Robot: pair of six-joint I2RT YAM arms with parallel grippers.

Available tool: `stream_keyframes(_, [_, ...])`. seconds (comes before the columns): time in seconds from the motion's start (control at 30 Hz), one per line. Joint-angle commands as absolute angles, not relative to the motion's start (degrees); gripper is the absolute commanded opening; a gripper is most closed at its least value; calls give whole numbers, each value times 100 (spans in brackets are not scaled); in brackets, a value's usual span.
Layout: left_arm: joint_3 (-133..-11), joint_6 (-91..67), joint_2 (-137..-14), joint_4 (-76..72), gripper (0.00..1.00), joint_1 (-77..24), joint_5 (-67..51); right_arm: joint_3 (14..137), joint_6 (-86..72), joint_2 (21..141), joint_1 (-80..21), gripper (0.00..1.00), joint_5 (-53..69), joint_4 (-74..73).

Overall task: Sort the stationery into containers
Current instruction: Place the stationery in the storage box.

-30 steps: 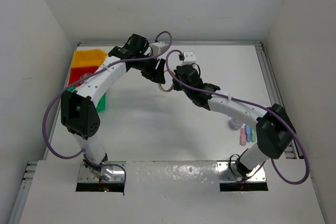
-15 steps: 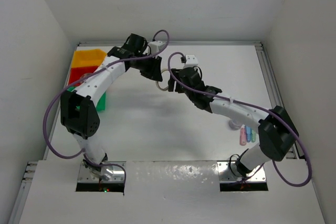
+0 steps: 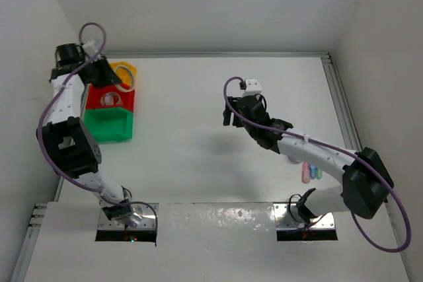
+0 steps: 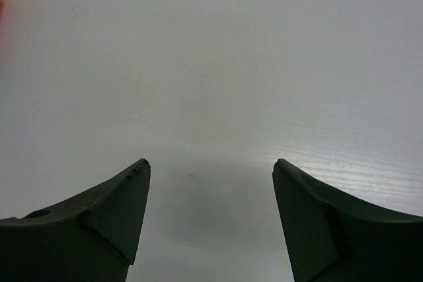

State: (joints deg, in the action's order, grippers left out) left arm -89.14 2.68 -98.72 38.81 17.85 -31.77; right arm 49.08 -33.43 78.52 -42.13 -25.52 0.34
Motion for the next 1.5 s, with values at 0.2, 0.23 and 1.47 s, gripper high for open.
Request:
stream_keyframes(0.2, [-8455,-598,-9886,2558,0,3444,-3506,5150,-3366,8042,-4201,74,-2558,18])
stream_keyframes(0.23, [-8507,-589,-9949,2549,0,3515,-3463,5176,-3358,8077,-4201,74,-2584,18])
stream_keyframes(1.47, [-8657,-53,-11347,2434,7,3322,-3603,5115,-3120,8016,-4210,74,-2733,-545])
